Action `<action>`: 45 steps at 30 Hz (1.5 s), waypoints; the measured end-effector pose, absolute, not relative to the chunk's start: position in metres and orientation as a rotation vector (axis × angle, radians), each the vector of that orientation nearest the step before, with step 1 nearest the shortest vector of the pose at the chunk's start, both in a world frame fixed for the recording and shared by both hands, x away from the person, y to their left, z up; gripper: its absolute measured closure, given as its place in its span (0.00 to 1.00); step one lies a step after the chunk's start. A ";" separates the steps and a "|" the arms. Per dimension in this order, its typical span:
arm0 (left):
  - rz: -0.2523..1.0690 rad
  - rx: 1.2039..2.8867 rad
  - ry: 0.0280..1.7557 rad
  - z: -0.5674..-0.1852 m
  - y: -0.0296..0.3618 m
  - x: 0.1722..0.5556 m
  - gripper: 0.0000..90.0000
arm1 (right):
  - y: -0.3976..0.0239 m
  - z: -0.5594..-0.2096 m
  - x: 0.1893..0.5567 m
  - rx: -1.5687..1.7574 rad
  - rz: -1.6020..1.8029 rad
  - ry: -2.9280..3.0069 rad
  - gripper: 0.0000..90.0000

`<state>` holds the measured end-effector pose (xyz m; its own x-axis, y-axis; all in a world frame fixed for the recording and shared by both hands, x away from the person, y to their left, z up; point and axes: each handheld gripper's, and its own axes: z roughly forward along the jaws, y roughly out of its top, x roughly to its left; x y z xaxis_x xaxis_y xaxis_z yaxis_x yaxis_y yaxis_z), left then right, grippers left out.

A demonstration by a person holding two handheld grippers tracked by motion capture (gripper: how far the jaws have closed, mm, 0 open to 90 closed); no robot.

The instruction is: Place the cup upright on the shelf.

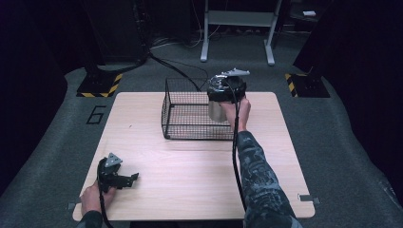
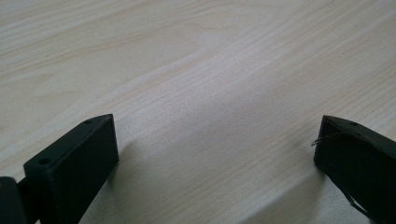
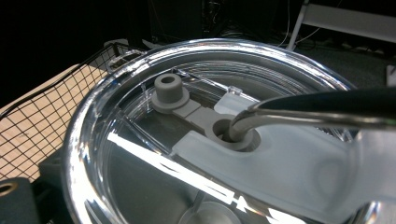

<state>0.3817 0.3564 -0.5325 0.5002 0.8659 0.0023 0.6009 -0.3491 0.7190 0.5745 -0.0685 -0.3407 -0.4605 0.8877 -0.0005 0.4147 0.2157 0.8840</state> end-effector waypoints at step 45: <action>0.523 2.069 1.195 -0.533 0.356 0.382 0.00 | -0.037 -0.397 0.601 1.295 1.118 2.079 0.04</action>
<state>0.3822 0.3563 -0.5329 0.4974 0.8675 0.0064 0.5934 -0.3455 0.7270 0.6007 -0.0375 -0.3972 -0.4614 0.8861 0.0443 0.5254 0.2327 0.8184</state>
